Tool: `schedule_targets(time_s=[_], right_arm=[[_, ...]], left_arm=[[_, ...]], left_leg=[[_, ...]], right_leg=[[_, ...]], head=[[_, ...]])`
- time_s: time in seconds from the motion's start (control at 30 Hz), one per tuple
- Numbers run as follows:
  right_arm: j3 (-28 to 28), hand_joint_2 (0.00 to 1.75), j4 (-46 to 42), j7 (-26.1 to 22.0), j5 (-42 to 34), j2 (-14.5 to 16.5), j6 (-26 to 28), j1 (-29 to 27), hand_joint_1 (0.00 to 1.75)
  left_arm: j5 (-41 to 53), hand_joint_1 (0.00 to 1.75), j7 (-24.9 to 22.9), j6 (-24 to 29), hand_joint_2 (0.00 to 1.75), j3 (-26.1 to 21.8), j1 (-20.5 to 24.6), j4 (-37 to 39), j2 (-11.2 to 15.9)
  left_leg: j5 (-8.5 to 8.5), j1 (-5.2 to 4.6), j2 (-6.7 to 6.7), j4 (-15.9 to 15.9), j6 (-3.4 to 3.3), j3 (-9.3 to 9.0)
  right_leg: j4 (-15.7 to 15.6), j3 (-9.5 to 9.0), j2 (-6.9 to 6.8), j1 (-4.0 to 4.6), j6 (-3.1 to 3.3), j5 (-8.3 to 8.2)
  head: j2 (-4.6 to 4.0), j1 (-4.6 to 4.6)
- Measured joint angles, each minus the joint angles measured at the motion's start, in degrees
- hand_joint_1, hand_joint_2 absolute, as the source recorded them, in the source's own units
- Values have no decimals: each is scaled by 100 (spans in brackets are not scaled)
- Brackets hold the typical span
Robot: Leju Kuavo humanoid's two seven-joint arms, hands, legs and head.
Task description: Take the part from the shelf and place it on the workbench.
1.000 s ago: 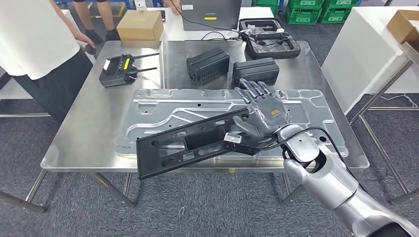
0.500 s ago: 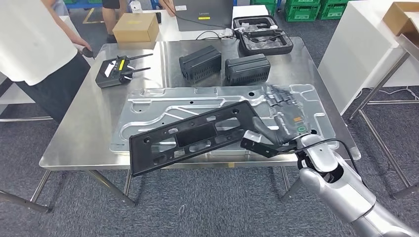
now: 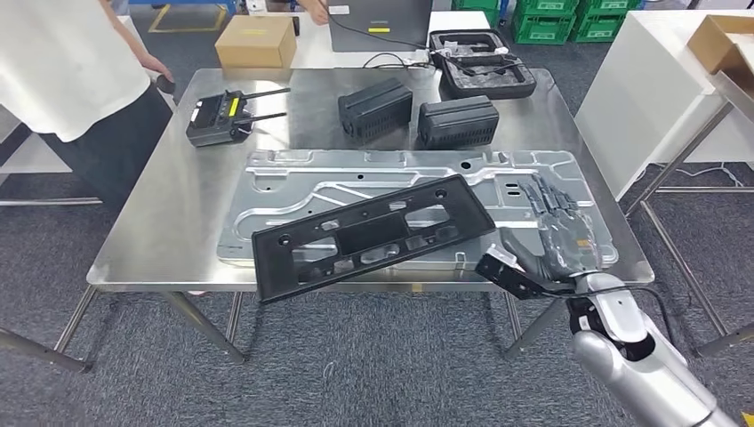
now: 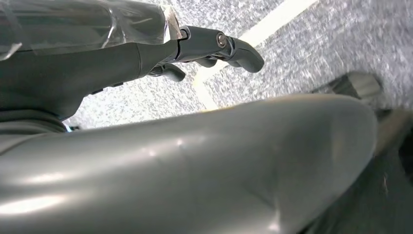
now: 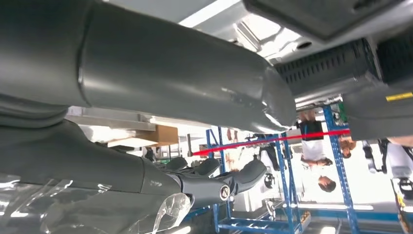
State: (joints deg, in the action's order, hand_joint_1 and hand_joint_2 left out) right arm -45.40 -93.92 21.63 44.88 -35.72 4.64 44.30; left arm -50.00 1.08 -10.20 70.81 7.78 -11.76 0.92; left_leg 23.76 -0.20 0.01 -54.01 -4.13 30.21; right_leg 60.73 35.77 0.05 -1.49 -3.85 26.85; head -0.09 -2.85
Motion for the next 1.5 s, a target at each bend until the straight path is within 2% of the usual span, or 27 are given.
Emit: schedule_targets(time_s=[0.07,0.1,0.13,0.17,0.23,0.3,0.4,0.47,0.5,0.57,0.6,0.63,0.67,0.77,0.8,0.87,0.93,1.0,1.07,1.1,1.13,1.17,1.23,1.3,1.33,1.43,1.5], right_arm=[[154,0,-37,36,-20,-142,1,-223,0],[227,0,-54,54,-32,-204,2,-352,0],[297,0,-70,69,-43,-262,4,-485,0],[381,0,-93,89,-53,-323,8,-627,0],[603,0,-162,137,-78,-447,20,-938,0],[873,0,-253,202,-126,-562,53,-1281,0],[1302,0,-401,274,-275,-727,185,-1950,0],[1634,0,-499,262,-382,-839,319,-2449,0],[1822,0,-541,231,-411,-893,391,-2705,0],[2221,0,-605,124,-442,-976,518,-3251,0],[2414,0,-621,59,-453,-997,571,-3508,0],[2601,0,-630,-11,-463,-1002,613,-3731,0],[2764,0,-631,-78,-467,-994,655,-3909,0],[3107,0,-625,-229,-431,-945,789,-4198,0],[3181,0,-615,-257,-409,-924,832,-4253,0],[3297,0,-583,-281,-374,-881,902,-4336,0],[3388,0,-546,-277,-369,-836,976,-4430,0],[3495,0,-528,-243,-401,-802,1084,-4587,0],[3602,0,-526,-204,-441,-768,1189,-4796,0],[3641,0,-525,-194,-454,-747,1228,-4911,0],[3670,0,-521,-192,-466,-719,1256,-5028,0],[3692,0,-513,-193,-475,-692,1281,-5136,0],[3724,0,-480,-192,-509,-635,1324,-5301,0],[3740,0,-430,-175,-555,-589,1357,-5392,0],[3740,0,-402,-147,-586,-567,1369,-5439,0],[3694,0,-269,-34,-762,-468,1413,-5572,0],[3636,0,-124,-14,-925,-385,1479,-5597,0]], left_arm=[[-21,0,29,44,0,-7,-16,0,2],[-26,0,36,56,0,-9,-29,0,2],[-30,0,35,56,0,-14,-43,0,2],[-33,0,32,57,0,-20,-55,0,2],[-38,0,16,58,0,-34,-68,0,3],[-38,0,-3,58,0,-42,-65,0,5],[-5,0,-42,58,0,-45,-66,0,6],[36,0,-101,58,0,-45,-75,0,2],[49,0,-134,58,0,-45,-78,0,-1],[61,0,-186,58,0,-45,-83,0,-6],[52,0,-199,58,0,-45,-87,0,-7],[34,0,-202,58,0,-45,-92,0,-8],[6,0,-195,58,0,-45,-95,0,-9],[-92,0,-152,58,0,-58,-81,0,-6],[-120,0,-136,58,0,-72,-73,0,-5],[-167,0,-106,58,0,-110,-69,0,-5],[-203,0,-87,58,0,-138,-74,0,-5],[-224,0,-85,89,0,-152,-70,0,-2],[-232,0,-90,181,0,-167,-74,0,2],[-232,0,-99,227,0,-172,-83,0,1],[-235,0,-112,249,0,-176,-93,0,0],[-239,0,-128,255,0,-179,-102,0,0],[-249,0,-147,261,0,-184,-107,0,1],[-259,0,-147,267,0,-187,-94,0,4],[-269,0,-142,267,0,-188,-85,0,6],[-318,0,-106,266,0,-205,-74,1,31],[-339,0,-99,241,0,-239,-77,2,52]], left_leg=[[-27,-11,-1,-4,-32,39],[-37,-14,-1,-7,-36,55],[-44,-13,-2,-10,-34,68],[-50,-9,-3,-15,-29,73],[-47,-14,-4,-43,-2,80],[-38,-39,-6,-81,46,97],[-36,-33,-15,-108,117,124],[162,-8,-17,-353,175,228],[361,7,-15,-646,206,346],[794,30,-13,-1460,250,662],[912,37,-13,-1763,259,768],[925,39,-14,-1862,259,776],[830,40,-14,-1710,250,664],[372,27,-20,-468,192,-21],[297,16,-23,-196,174,-149],[259,-23,-26,-62,137,-174],[192,-25,-22,-25,53,-156],[120,-14,-15,14,-32,-130],[85,-29,-18,10,-75,-79],[73,-42,-20,6,-85,-58],[64,-54,-23,3,-91,-42],[58,-64,-25,-1,-92,-35],[55,-75,-23,-11,-82,-36],[52,-101,-10,-29,-41,-20],[47,-110,-3,-34,-16,-8],[53,-104,-3,-63,66,22],[291,-81,-10,-383,137,161]], right_leg=[[828,334,1,-1,-38,434],[1101,434,1,0,-52,529],[1148,421,0,-2,-62,511],[938,281,-2,-7,-68,385],[80,-216,-10,-19,-80,55],[-501,-521,-2,-11,-34,-109],[-574,-534,-5,10,73,-147],[-588,-515,-31,-2,141,-182],[-592,-499,-42,-11,166,-196],[-590,-461,-63,-7,193,-214],[-589,-443,-70,-5,196,-221],[-588,-428,-76,-3,197,-230],[-588,-418,-76,-4,194,-241],[-584,-401,-59,3,150,-275],[-583,-390,-51,11,121,-291],[-599,-370,-41,15,47,-333],[-590,-346,-33,-14,-18,-325],[-219,-188,-23,-28,-55,-44],[578,129,-17,-24,-80,413],[924,259,-14,-21,-89,557],[1085,301,-12,-17,-90,593],[998,220,-12,-16,-83,511],[217,-222,-13,-15,-51,158],[-476,-570,-11,13,3,-64],[-614,-625,-7,31,33,-88],[-641,-603,-11,40,125,-131],[-661,-575,-30,4,191,-173]], head=[[0,2],[0,3],[0,3],[0,4],[0,4],[0,4],[0,2],[0,0],[0,-2],[0,-3],[0,-4],[0,-4],[0,-4],[0,-3],[0,-2],[0,-1],[0,0],[0,3],[0,5],[0,5],[0,5],[0,5],[0,5],[0,4],[0,4],[0,3],[0,-1]])
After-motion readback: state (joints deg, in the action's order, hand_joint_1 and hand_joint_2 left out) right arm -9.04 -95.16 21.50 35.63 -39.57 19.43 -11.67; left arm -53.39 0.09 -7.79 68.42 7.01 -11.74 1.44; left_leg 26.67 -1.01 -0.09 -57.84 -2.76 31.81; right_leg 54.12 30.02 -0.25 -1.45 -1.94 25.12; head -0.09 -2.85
